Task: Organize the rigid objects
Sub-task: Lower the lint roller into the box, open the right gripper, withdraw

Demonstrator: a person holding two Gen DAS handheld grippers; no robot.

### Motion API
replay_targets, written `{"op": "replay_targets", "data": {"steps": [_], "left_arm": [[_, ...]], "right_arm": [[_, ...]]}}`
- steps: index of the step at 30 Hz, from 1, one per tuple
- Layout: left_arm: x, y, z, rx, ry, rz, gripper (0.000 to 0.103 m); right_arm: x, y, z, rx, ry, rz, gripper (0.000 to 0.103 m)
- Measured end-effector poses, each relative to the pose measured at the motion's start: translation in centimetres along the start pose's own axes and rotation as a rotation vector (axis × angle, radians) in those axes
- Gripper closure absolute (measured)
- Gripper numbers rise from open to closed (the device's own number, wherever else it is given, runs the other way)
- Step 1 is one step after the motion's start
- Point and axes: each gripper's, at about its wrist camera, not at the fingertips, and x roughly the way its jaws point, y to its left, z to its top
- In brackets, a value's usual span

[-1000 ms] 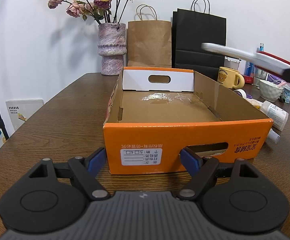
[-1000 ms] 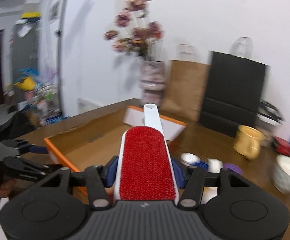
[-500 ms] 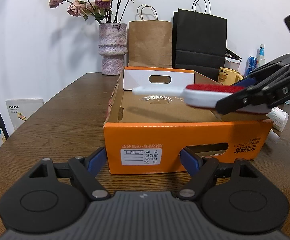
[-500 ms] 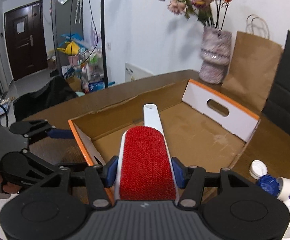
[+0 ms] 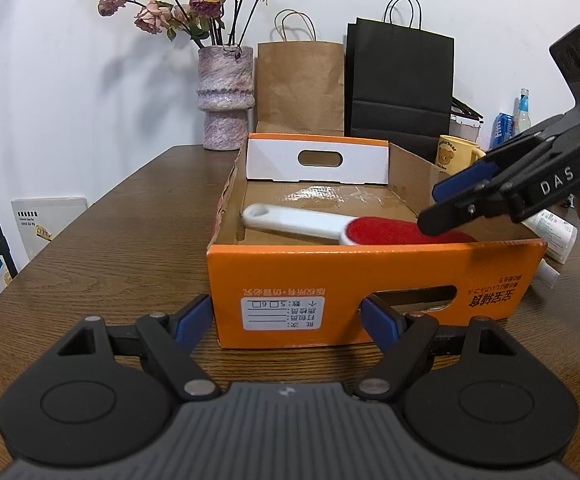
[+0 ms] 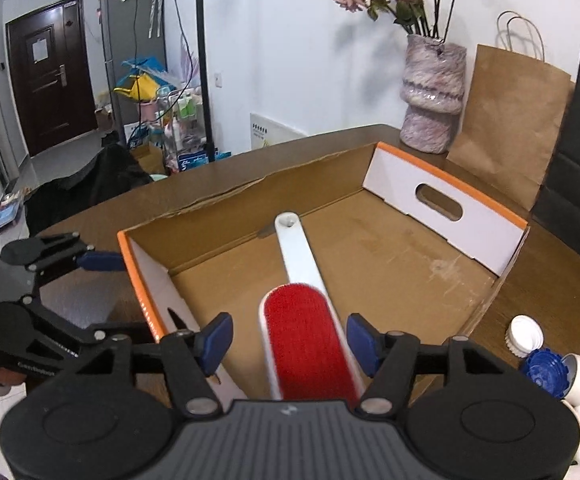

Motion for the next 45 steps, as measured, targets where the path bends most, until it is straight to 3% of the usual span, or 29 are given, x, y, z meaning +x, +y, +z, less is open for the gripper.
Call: {"op": "replay_targets", "data": {"steps": [10, 17, 27, 32, 38, 45], "left_arm": [[0.0, 0.1, -0.1, -0.002, 0.001, -0.001, 0.021], [0.0, 0.1, -0.1, -0.002, 0.0, -0.001, 0.021], [0.0, 0.1, -0.1, -0.003, 0.0, 0.0, 0.021], [0.0, 0.1, -0.1, -0.002, 0.0, -0.001, 0.021], [0.0, 0.2, -0.2, -0.001, -0.001, 0.0, 0.021], [0.0, 0.2, -0.2, -0.002, -0.001, -0.001, 0.021]], "right_arm": [[-2.3, 0.0, -0.7, 0.011, -0.051, -0.019, 0.039], [-7.1, -0.3, -3.6, 0.071, -0.158, -0.095, 0.034], [-14.4, 0.5, -10.8, 0.18, -0.397, -0.319, 0.03], [-16.3, 2.0, -14.4, 0.255, -0.47, -0.449, 0.026], [-17.1, 2.5, -17.2, 0.317, -0.469, -0.504, 0.026], [-16.6, 2.3, -17.5, 0.33, -0.468, -0.49, 0.026]]}}
